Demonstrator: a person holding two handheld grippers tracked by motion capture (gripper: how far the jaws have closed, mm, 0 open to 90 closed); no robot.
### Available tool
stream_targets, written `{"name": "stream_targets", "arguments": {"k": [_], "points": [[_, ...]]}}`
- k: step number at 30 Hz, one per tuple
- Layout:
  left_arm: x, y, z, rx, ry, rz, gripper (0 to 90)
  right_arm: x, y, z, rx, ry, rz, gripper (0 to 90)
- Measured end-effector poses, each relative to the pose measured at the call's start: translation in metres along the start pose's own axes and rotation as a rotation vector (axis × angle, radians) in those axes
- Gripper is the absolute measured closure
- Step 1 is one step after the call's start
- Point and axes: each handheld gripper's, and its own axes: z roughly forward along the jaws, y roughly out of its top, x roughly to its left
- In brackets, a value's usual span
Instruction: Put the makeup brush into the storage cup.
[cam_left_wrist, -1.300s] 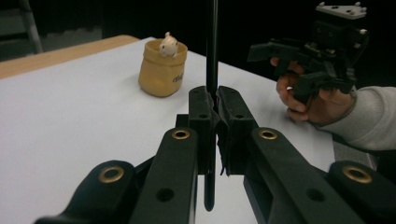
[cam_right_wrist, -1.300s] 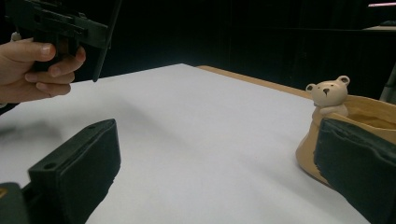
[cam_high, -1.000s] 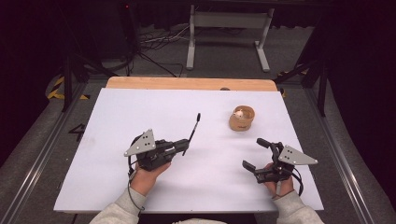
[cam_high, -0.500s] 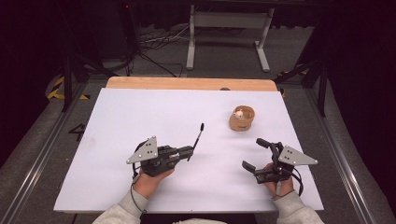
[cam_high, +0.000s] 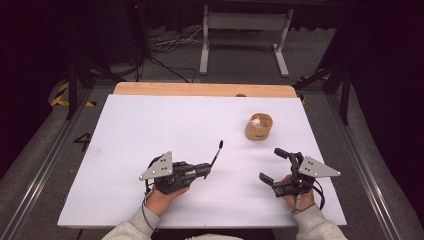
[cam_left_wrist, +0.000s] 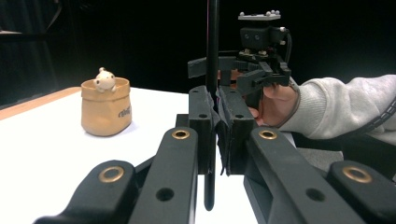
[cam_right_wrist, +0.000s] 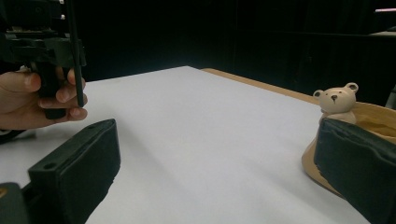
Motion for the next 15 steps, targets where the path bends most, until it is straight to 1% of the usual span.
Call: {"name": "stream_targets", "arguments": {"k": [5,7,8,10,11,12,13,14,15], "points": [[0.0,0.0,0.001,0.0,-0.006,-0.005,85.1,0.002,0.001,0.001,0.006,-0.004,-0.018,0.9],[0.0,-0.001,0.001,0.0,-0.006,-0.008,85.1,0.002,0.003,0.002,0.011,0.019,-0.021,3.7],[0.0,-0.001,0.001,0.0,-0.007,-0.007,85.1,0.002,0.004,0.003,0.013,0.036,-0.022,4.1],[0.0,-0.001,0.002,0.004,-0.006,-0.005,85.1,0.004,0.008,0.006,0.013,0.054,-0.031,4.1],[0.0,-0.001,0.002,0.004,-0.007,-0.004,85.1,0.006,0.011,0.007,0.016,0.067,-0.047,4.1],[0.0,-0.001,0.002,0.004,-0.007,-0.004,85.1,0.006,0.011,0.007,0.016,0.067,-0.047,4.1],[0.0,-0.001,0.003,0.009,-0.007,-0.004,85.1,0.009,0.016,0.01,0.015,0.078,-0.069,4.1],[0.0,-0.001,0.003,0.009,-0.007,-0.004,85.1,0.009,0.016,0.01,0.015,0.078,-0.069,4.1],[0.0,-0.001,0.003,0.012,-0.007,-0.004,85.1,0.012,0.022,0.012,0.005,0.097,-0.076,4.2]]}}
